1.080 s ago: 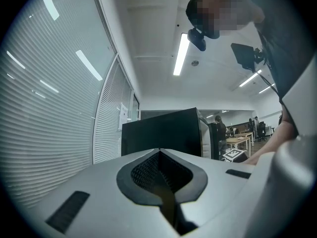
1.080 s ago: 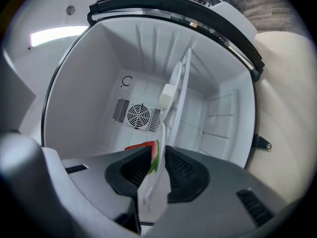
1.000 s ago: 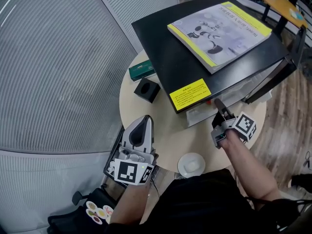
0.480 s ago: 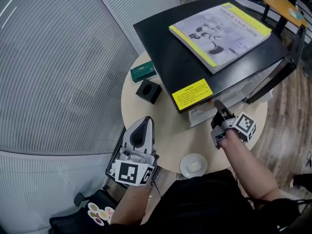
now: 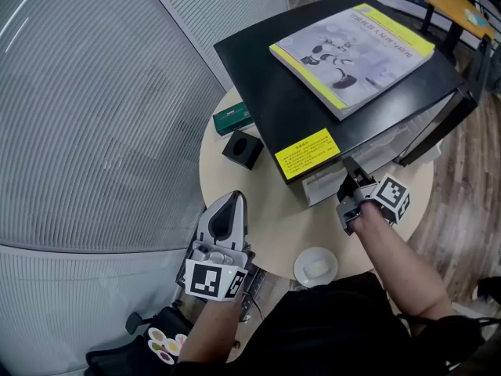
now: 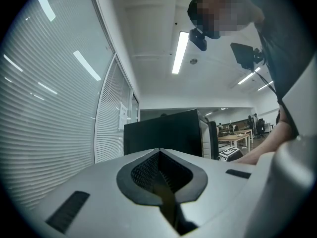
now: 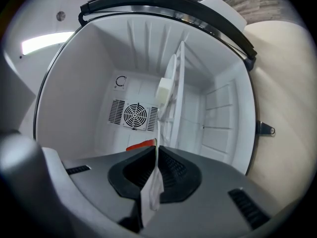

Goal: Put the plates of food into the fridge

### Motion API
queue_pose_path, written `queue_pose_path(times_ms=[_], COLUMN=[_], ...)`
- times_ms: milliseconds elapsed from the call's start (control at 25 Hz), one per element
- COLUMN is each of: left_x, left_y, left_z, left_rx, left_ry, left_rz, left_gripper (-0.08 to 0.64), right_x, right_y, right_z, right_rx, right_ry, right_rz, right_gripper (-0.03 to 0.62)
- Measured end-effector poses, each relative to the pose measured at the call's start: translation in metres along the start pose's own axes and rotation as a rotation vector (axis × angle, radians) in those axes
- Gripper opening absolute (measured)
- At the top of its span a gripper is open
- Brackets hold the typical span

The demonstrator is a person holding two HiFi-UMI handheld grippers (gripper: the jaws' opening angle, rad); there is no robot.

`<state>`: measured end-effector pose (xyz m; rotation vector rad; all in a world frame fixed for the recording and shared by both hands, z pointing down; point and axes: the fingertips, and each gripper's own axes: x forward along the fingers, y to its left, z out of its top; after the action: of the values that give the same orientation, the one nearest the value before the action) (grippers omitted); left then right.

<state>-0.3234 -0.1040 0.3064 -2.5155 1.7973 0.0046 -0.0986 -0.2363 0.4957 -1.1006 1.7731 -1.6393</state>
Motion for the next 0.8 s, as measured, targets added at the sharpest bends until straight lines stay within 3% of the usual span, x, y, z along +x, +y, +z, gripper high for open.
queue_pose_path(times_ms=[280, 400, 640, 800], left_x=[0.002, 0.001, -0.005, -0.012], left_y=[-0.008, -0.009, -0.009, -0.01], left_z=[0.0, 0.003, 0.007, 0.01], left_rx=[-0.001, 0.001, 0.0, 0.0], left_ry=[-0.001, -0.009, -0.025, -0.036], left_rz=[-0.018, -0.017, -0.009, -0.005], left_gripper=[0.002, 0.002, 0.002, 0.002], right_x=[0.0, -0.001, -0.002, -0.005], right_y=[0.004, 0.006, 0.009, 0.008], right_z=[-0.001, -0.004, -0.008, -0.011], right_rx=[-0.051, -0.089, -0.253, -0.275], right_ry=[0.041, 0.063, 0.123, 0.129], right_rz=[0.012, -0.017, -0.084, -0.105], right_gripper=[0.025, 0.029, 0.083, 0.104])
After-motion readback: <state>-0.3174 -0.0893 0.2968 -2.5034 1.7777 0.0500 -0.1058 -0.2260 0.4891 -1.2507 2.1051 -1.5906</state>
